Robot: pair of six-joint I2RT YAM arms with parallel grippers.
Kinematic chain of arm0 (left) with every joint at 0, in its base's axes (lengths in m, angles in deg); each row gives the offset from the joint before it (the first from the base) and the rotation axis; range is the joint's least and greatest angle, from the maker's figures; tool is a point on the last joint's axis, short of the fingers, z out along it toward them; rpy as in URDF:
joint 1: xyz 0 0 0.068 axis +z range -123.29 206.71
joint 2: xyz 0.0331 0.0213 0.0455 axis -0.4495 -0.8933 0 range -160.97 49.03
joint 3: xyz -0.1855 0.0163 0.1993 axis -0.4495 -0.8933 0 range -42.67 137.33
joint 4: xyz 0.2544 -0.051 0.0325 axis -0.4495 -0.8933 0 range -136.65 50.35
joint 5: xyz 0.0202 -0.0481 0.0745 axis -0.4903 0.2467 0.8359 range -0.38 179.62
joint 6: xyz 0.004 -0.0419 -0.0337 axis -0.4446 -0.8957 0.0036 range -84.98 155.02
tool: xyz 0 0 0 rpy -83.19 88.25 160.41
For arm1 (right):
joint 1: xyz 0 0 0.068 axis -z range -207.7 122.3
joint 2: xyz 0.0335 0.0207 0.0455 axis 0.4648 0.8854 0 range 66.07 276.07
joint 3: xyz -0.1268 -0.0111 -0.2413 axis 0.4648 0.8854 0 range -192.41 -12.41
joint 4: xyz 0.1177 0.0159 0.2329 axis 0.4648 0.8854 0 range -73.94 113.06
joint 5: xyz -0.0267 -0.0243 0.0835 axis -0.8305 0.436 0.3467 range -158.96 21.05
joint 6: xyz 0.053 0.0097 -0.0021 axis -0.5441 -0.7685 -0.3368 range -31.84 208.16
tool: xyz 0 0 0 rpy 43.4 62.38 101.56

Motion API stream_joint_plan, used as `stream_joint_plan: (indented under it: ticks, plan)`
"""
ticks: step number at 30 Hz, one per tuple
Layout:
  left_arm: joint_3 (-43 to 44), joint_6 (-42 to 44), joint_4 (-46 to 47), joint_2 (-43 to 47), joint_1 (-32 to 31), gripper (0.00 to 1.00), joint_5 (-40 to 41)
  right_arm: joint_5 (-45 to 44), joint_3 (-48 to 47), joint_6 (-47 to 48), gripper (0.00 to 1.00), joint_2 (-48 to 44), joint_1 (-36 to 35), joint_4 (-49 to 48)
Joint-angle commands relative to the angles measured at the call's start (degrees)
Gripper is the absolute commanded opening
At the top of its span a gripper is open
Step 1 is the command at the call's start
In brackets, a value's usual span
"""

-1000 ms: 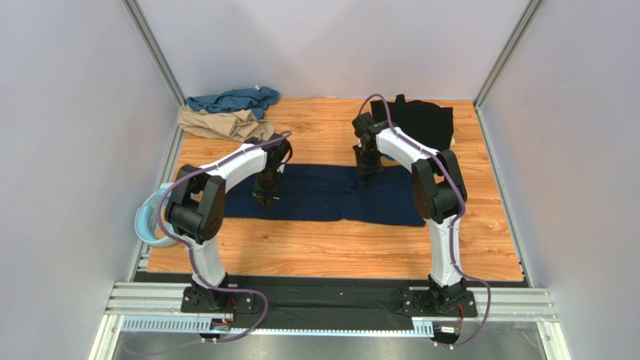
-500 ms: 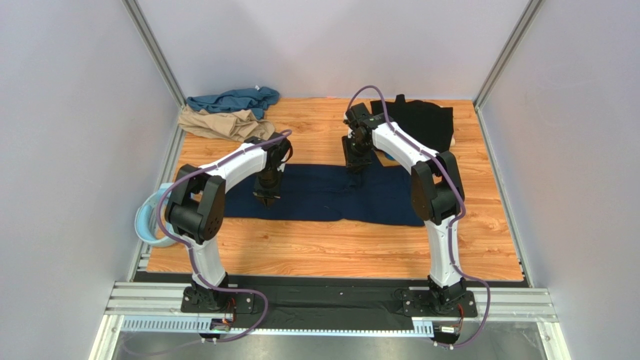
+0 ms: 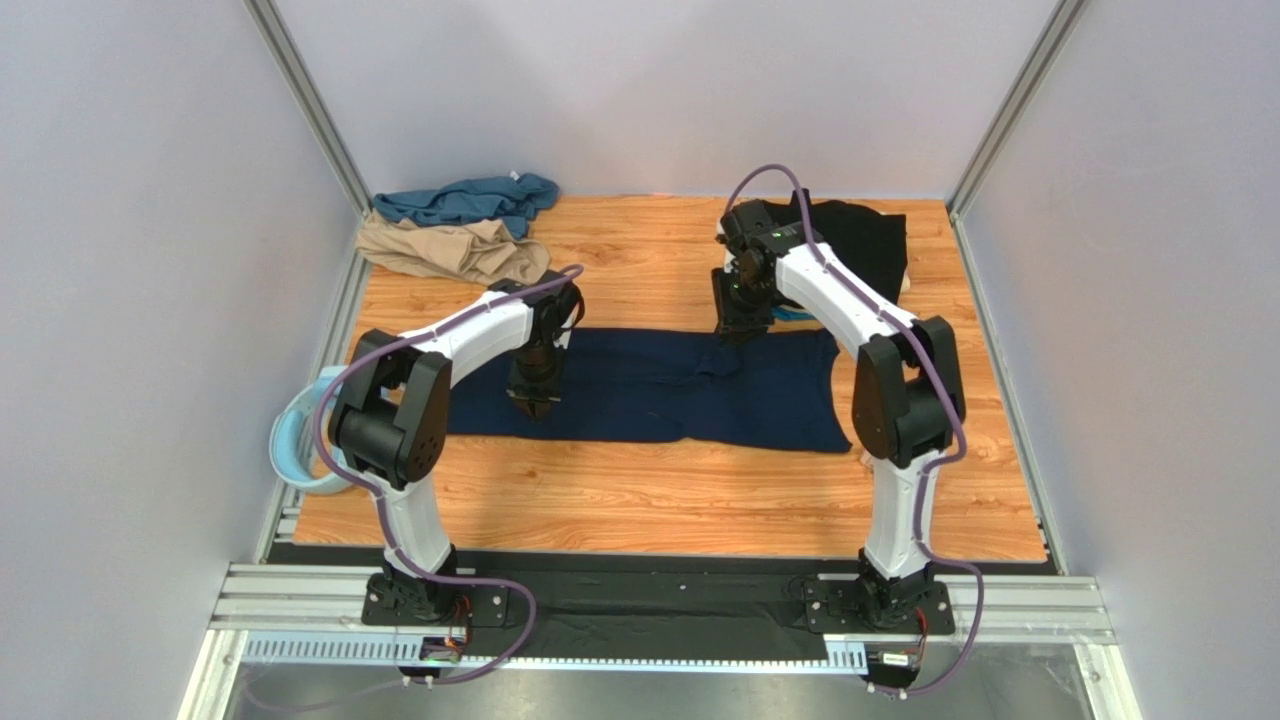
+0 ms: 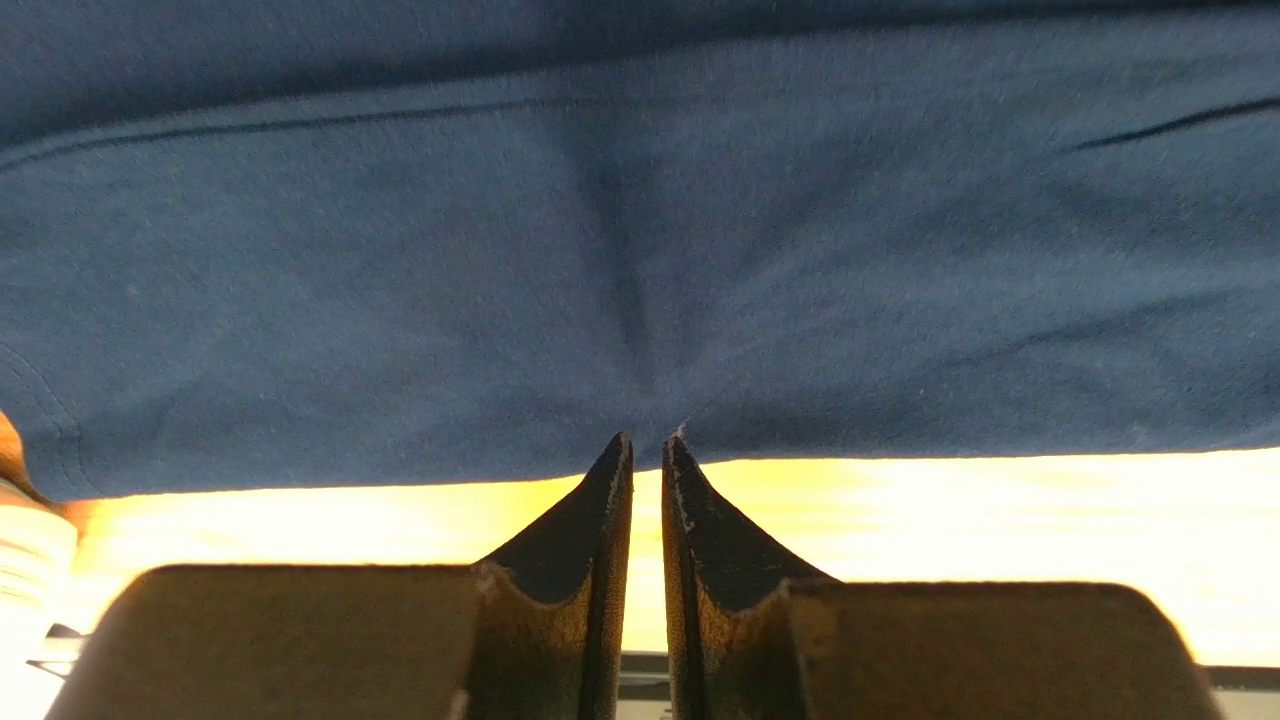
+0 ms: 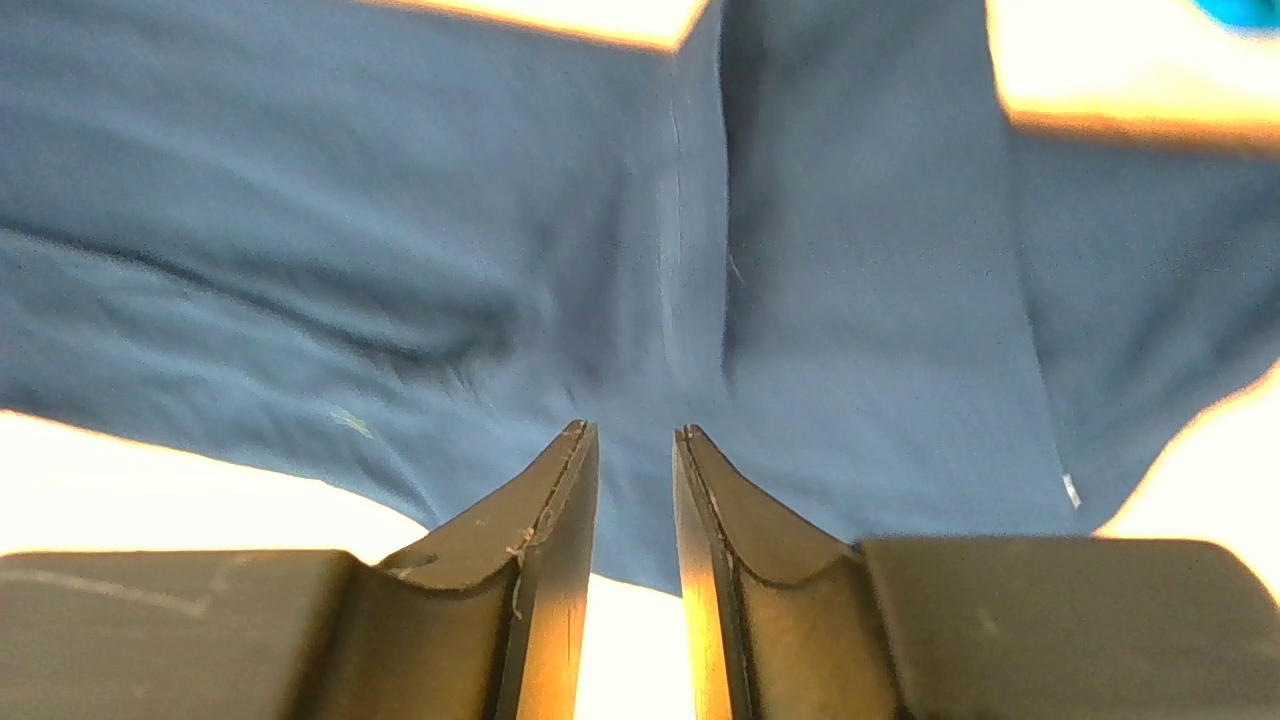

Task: Fold and stack the t-shirts

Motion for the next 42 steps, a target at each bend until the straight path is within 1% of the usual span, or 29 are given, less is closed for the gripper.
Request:
stream_joint_plan:
  ticks: [1,5,8,13,16,17,20,24,29,33,42]
  plan:
    - [-0.37,0.04,0.47,3.36,0.08,0.19,-1.02,-3.84,7.09,0.07,0.31,-10.03,-0.02,0.18]
    - [-0.11,-0.13,0.03,3.01,0.08,0.19,-1.90,-8.94,10.54,-1.60,0.31,-11.29,0.24,0.34]
    - [0.68,-0.05,-0.93,3.10,0.08,0.18,-2.25,-8.86,10.80,-1.69,0.31,-8.66,0.33,1.22]
    - [1.92,0.31,-2.78,3.54,0.08,0.18,-1.55,-6.32,9.93,-1.25,0.30,-4.35,0.42,0.35]
    - [1.74,0.40,-3.66,3.98,0.08,0.18,-1.20,-6.22,8.52,-1.08,0.30,-1.63,0.42,0.35]
    - [1.65,0.48,-3.75,4.15,0.08,0.18,-0.93,-4.05,7.91,-0.99,0.30,-0.58,0.33,0.26]
    - [0.86,0.22,-3.93,5.03,0.08,0.18,-0.58,-2.01,6.85,-0.99,0.30,0.92,0.24,0.00]
    - [-0.19,0.13,-4.28,5.73,0.08,0.18,-0.67,1.76,3.69,-0.99,0.30,3.12,0.15,-0.62]
    - [-0.54,-0.04,-4.54,5.91,0.08,0.18,-0.40,3.44,0.35,-1.34,0.30,4.62,-0.64,-2.46]
    - [-0.63,-0.31,-4.54,6.09,0.08,0.18,-0.49,5.02,-3.51,-1.34,0.30,9.00,-0.90,-2.64]
    - [-1.95,-0.39,-4.89,6.88,0.08,0.18,0.12,7.14,-7.56,-1.87,0.31,10.69,-1.43,-3.78]
